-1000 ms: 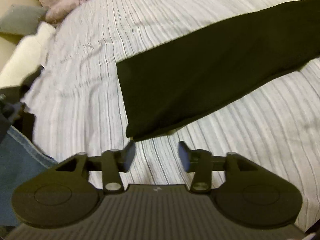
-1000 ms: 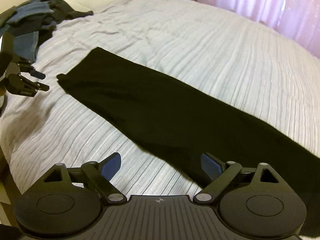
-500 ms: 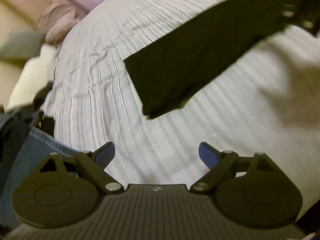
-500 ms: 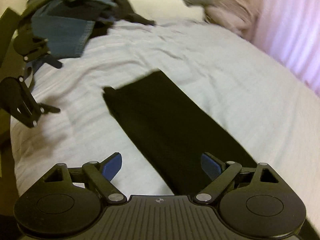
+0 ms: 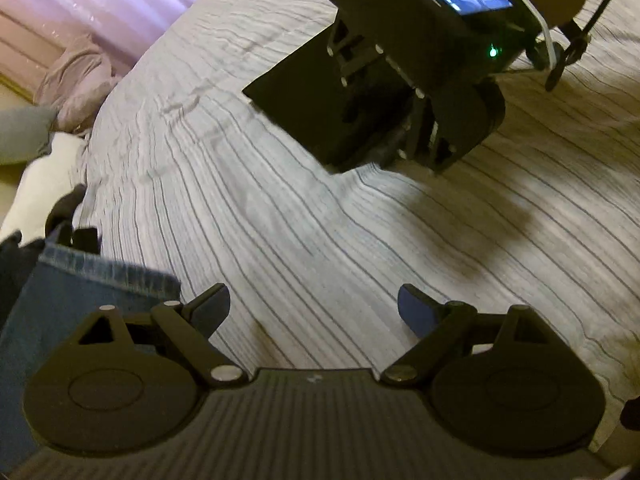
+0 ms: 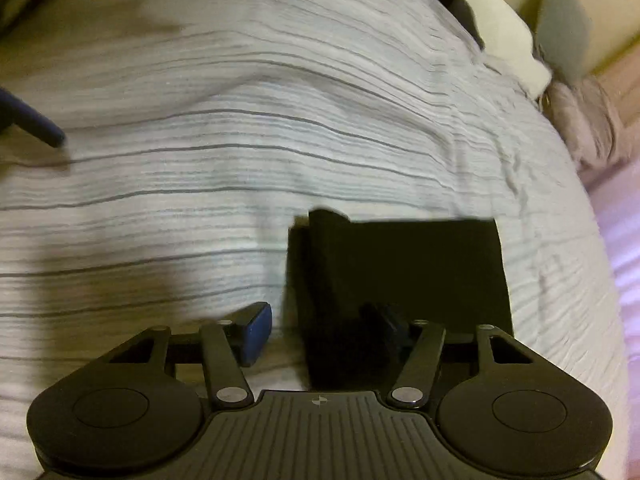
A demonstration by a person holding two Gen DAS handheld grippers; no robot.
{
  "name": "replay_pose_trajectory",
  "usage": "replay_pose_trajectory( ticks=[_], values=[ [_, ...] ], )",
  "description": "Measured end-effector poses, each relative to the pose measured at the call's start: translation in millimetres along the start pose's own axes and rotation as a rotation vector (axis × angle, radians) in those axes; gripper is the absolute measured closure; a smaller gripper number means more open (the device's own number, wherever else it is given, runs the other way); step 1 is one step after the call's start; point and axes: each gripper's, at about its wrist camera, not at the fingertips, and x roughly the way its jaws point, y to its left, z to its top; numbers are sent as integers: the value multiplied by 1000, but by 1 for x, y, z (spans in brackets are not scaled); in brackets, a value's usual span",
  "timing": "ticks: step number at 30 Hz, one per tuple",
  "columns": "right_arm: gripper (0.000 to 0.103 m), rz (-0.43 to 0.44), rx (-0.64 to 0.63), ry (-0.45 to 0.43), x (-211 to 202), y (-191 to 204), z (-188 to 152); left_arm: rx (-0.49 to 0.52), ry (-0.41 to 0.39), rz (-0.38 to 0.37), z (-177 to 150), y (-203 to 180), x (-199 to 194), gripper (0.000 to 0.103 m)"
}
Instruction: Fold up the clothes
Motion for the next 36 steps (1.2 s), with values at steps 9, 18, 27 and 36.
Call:
replay_pose_trajectory(
  ticks=[9, 18, 27, 36],
  values=[
    [99, -21, 439, -174, -50, -76, -15, -7, -110, -36, 30, 5, -3, 14],
    [100, -316, 1429, -497, -217, -215, -246, 128, -255, -70, 146, -38, -6, 14],
    [100, -429, 2005, -192, -193, -174, -549, 267, -299, -172, 268, -136, -7, 14],
    [100, -317, 2027, -147, -186, -183, -579, 375, -333, -225, 336, -159, 8, 14]
  ],
)
